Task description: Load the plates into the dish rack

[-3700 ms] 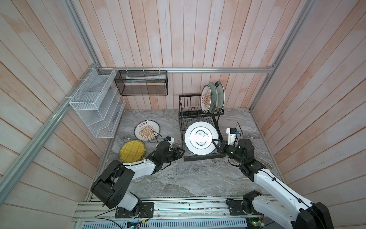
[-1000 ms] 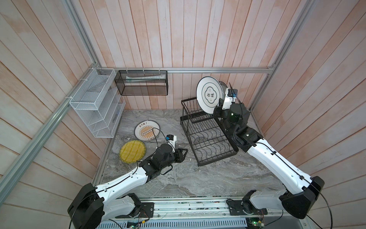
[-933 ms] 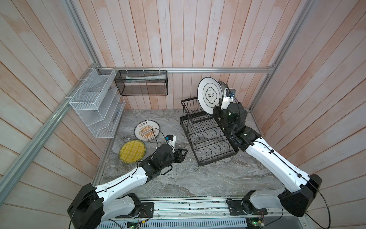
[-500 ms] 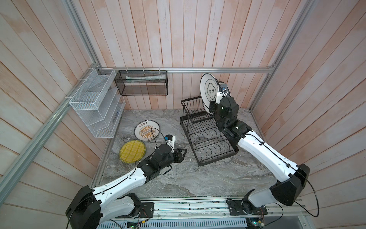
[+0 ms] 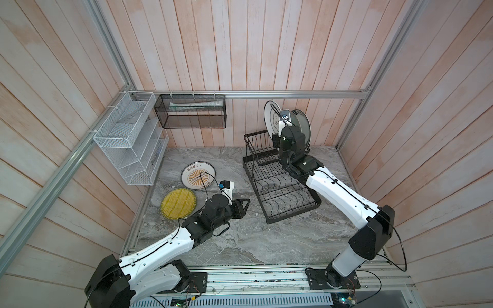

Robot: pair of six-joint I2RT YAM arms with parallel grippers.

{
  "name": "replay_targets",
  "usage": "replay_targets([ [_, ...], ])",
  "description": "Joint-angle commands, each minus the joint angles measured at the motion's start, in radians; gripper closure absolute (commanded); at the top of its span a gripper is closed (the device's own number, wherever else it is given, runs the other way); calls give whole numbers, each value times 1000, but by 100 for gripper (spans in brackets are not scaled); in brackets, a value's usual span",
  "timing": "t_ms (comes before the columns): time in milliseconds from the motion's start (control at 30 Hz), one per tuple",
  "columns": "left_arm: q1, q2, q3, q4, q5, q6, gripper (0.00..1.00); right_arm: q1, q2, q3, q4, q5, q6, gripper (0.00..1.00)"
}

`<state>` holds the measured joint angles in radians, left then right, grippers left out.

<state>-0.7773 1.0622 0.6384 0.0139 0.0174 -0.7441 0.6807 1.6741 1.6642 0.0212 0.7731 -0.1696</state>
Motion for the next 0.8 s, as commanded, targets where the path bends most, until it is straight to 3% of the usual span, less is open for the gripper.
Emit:
replay_targets([
  [0,4,-16,-21,-12,-18,10,56,10,18,59,35,36,-10,100],
  [767,4,-27,-40,-14,-27,12,56,3,128,125,-1,67,-27,100],
])
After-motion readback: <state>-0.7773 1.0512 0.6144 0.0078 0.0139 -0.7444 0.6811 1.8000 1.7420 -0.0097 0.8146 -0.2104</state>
